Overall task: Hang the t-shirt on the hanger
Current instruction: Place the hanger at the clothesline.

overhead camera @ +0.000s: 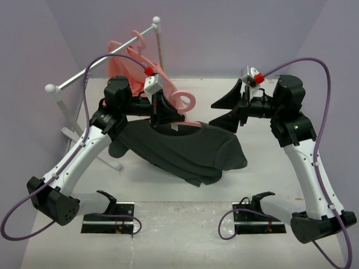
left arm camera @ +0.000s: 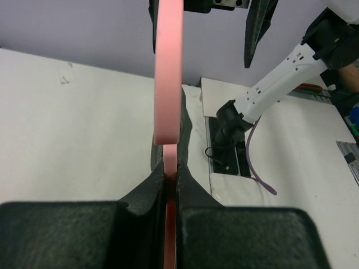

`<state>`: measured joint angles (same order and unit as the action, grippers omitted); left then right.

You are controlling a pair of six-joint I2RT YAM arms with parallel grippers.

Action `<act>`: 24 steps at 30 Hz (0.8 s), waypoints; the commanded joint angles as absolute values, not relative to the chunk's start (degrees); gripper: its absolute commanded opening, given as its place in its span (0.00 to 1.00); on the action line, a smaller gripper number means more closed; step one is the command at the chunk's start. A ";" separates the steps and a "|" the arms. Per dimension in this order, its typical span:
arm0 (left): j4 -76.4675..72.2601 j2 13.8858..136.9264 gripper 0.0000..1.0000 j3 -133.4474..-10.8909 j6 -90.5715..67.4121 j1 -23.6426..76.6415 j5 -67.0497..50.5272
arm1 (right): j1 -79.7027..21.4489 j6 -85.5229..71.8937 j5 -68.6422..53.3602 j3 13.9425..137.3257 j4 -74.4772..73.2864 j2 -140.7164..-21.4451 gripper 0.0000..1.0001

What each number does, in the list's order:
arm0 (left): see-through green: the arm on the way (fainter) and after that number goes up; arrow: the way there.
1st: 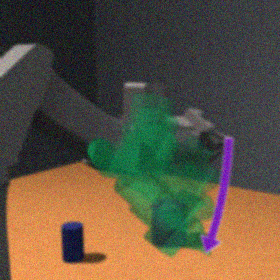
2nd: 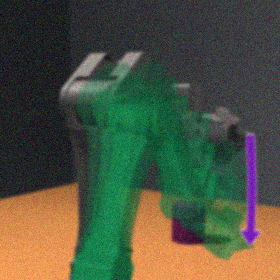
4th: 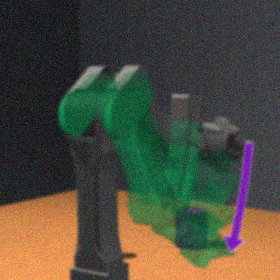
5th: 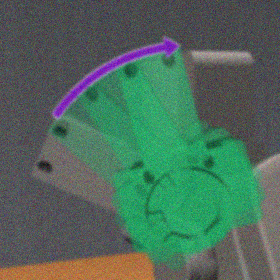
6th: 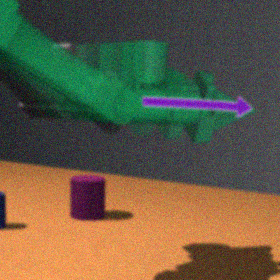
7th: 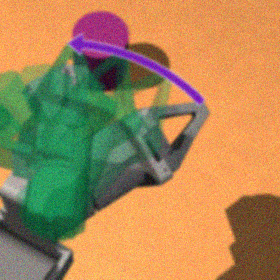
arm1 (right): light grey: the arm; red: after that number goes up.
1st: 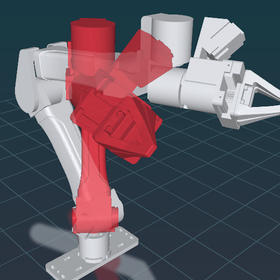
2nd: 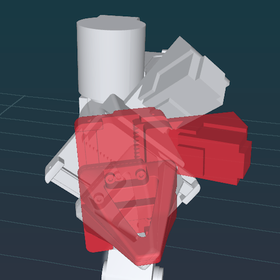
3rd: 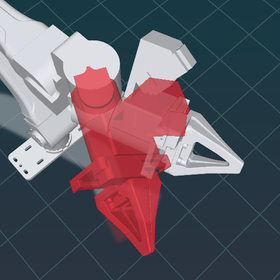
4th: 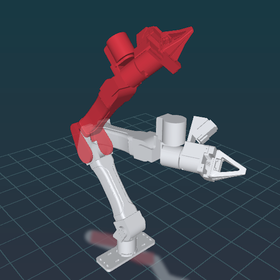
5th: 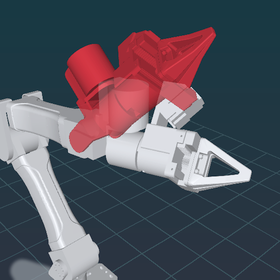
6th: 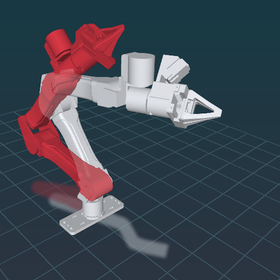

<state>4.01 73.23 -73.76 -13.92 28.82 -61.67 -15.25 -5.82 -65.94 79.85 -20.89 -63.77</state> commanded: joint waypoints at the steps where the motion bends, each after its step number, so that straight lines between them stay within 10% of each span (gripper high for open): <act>1: 7.23 69.52 0.00 -76.53 -9.58 26.16 -70.07 | -13.97 16.68 -64.58 83.38 -44.36 -61.79 0.71; 16: 2.99 71.80 0.00 -78.22 -15.96 25.75 -72.07 | -25.22 24.00 -62.58 84.64 -49.96 -68.38 0.41; 20: 1.06 71.81 0.00 -78.61 -17.95 25.59 -72.52 | -27.41 21.68 -56.79 83.66 -47.15 -69.60 0.01; 24: 1.10 71.80 0.00 -79.95 -18.56 25.02 -72.10 | -27.33 21.15 -56.02 85.53 -47.87 -70.40 0.00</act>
